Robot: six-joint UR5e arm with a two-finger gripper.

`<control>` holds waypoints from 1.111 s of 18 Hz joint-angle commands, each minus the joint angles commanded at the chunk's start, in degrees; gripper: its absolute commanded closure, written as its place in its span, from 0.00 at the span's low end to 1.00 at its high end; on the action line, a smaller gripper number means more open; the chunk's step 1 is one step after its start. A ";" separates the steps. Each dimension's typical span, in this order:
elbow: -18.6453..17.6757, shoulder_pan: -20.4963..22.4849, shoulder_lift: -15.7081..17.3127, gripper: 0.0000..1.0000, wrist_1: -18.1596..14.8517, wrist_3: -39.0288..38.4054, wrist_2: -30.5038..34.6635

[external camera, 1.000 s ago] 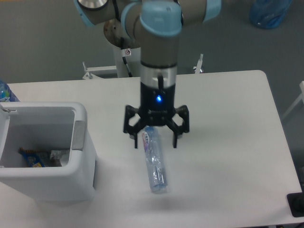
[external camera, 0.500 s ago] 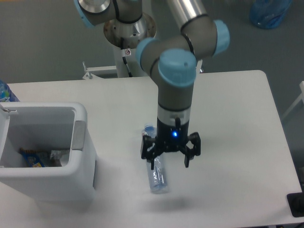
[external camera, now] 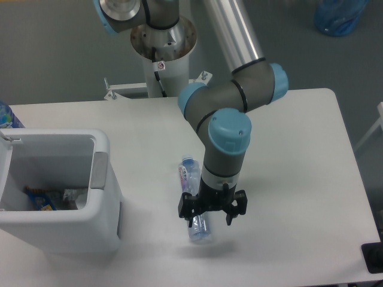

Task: Place the trash in the trash can
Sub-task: 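Lower the gripper around the bottle's cap end and close it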

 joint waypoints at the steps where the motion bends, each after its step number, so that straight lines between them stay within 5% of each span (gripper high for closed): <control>1: 0.00 -0.09 -0.53 0.00 0.00 0.00 0.53; 20: -1.23 -2.20 -4.40 0.01 2.99 0.00 4.40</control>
